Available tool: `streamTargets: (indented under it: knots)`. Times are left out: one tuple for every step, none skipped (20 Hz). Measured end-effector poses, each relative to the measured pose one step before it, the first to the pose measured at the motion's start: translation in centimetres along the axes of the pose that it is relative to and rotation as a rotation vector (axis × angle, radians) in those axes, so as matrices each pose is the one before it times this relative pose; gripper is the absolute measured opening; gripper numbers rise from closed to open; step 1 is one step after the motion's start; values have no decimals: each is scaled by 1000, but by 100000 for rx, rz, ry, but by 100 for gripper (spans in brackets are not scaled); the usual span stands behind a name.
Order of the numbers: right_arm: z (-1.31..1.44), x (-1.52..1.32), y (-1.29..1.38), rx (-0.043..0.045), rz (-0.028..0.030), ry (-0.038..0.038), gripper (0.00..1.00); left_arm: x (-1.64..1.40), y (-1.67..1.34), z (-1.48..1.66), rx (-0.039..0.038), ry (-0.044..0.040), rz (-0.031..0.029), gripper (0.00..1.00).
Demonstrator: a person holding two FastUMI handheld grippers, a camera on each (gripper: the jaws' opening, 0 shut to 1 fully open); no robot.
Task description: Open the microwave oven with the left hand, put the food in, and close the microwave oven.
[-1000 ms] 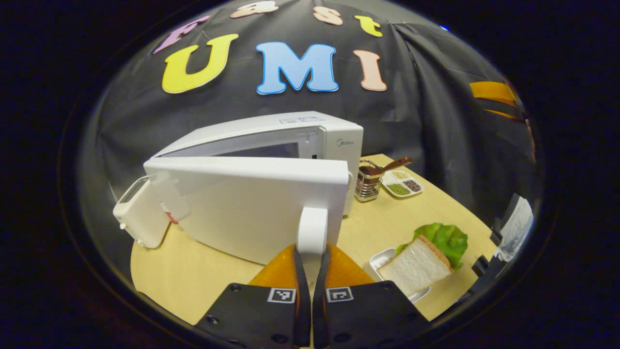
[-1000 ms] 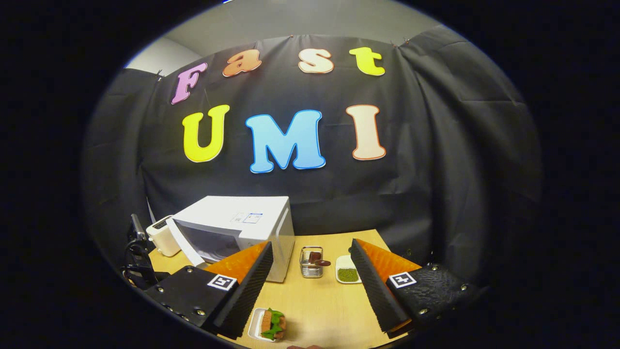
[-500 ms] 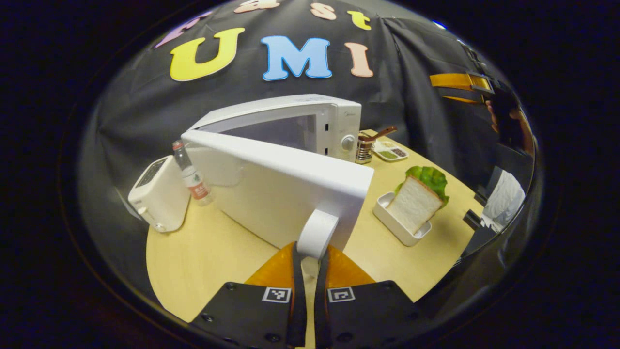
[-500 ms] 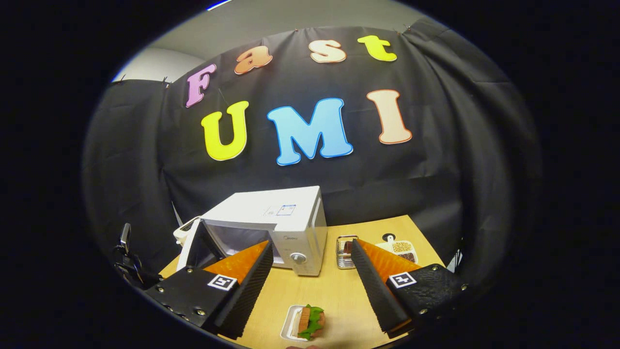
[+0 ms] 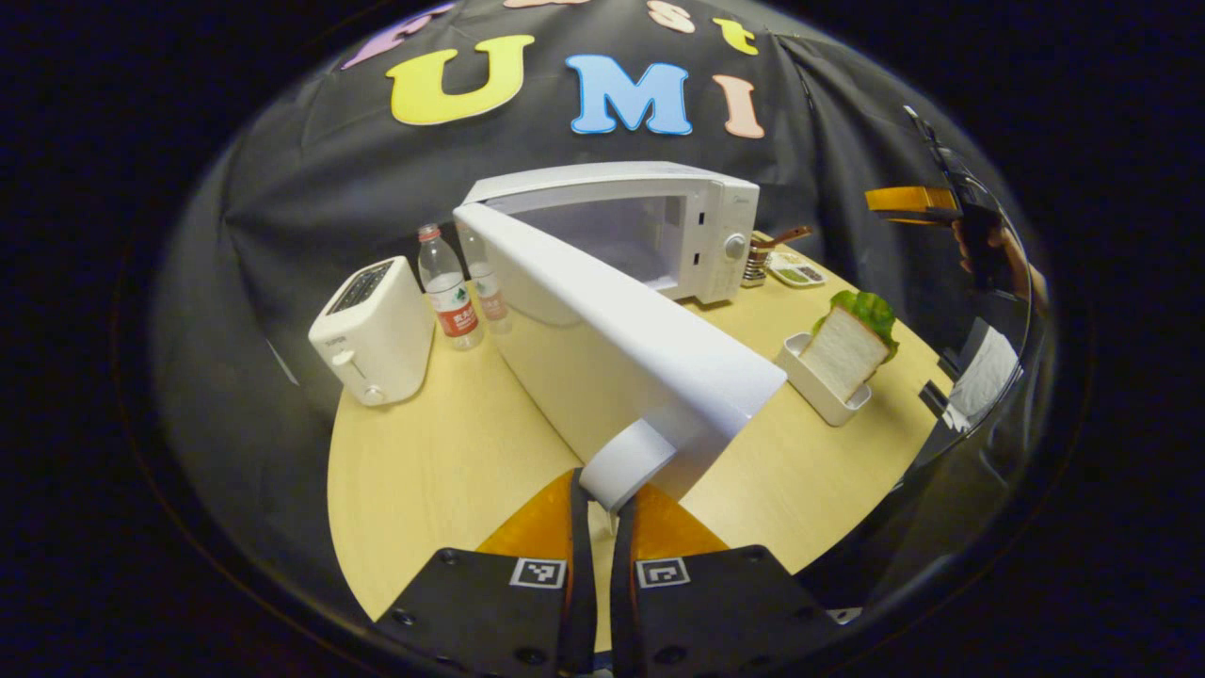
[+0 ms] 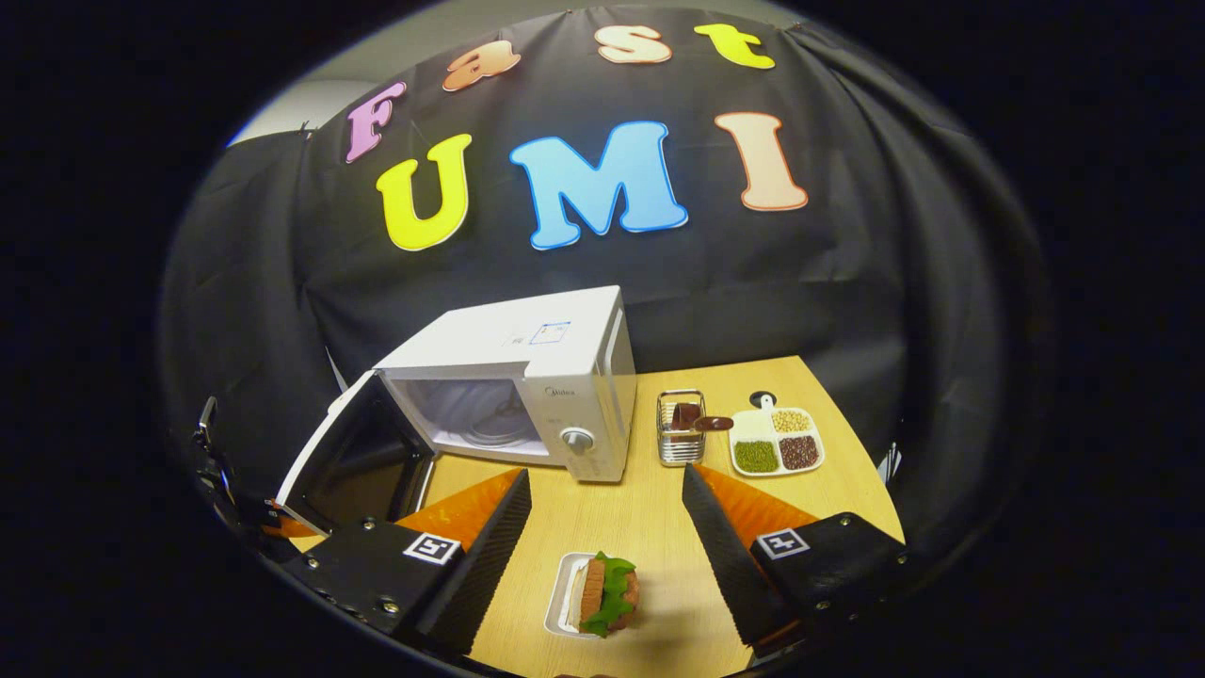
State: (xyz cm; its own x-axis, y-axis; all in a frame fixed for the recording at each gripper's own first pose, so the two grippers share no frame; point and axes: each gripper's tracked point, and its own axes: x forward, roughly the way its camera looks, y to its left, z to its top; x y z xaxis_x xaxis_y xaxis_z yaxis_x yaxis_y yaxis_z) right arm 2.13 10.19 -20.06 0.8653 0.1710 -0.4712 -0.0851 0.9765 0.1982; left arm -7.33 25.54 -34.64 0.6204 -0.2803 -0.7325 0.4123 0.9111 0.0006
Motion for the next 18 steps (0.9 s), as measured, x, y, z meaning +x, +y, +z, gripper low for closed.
streamTargets:
  knots:
    - [-710, 112, -148, -305, -729, 1602, 98, -331, 928, -308, -82, 563, -154, 13]
    - [-763, 158, -148, -1208, -298, 2384, 98, -283, 832, -352, -292, 375, -57, 13]
    - [-690, 171, -143, -1654, -234, 2734, 98, -235, 935, -271, -556, 1, 101, 13]
    - [-1082, 286, -396, -1962, -447, 4578, 98, -388, 815, -275, -134, 53, 173, 13]
    - [-1463, 256, -301, -1351, 535, 5581, 98, -220, 750, -89, 347, 92, 278, 13]
    - [-1362, 205, -206, 47, 698, 6010, 99, -104, 526, -291, 196, 152, 366, 13]
    - [-1464, 260, -255, 1766, 1029, 5543, 99, -30, 467, -219, 138, -44, 137, 13]
    - [-994, 340, 180, 2413, 1605, 4147, 98, -59, 598, -118, -104, -377, 34, 13]
    - [-1218, 506, 105, 2978, 1567, 4643, 98, -152, 585, 2, -646, -575, 302, 13]
    - [-1198, 554, 170, 2905, 1455, 4371, 99, -232, 653, 25, -680, -535, 757, 13]
    - [-984, 504, 236, 2642, 1837, 3697, 99, -240, 586, -244, -308, -570, 1299, 14]
    - [-862, 312, 206, 2096, 1350, 3003, 99, 113, 524, -342, -295, -537, 665, 14]
    - [-704, 410, 146, 1356, 1174, 2824, 99, -101, 318, -70, -1425, -280, -402, 14]
    - [-665, 336, 100, 862, 714, 2636, 99, -59, 52, -149, -1104, 24, -719, 14]
    - [-392, 405, 1, 658, 389, 2100, 99, -38, -25, 49, -529, -375, -223, 17]
    - [-513, 385, 0, 509, 141, 1632, 99, -46, 26, -122, -145, -684, 59, 19]
    - [-160, 297, 15, 96, -126, 1265, 99, 74, 397, 8, 691, -1430, 1705, 24]
    - [-169, 273, -78, -467, -155, 1255, 99, -184, 747, -315, -268, -1356, 2209, 32]
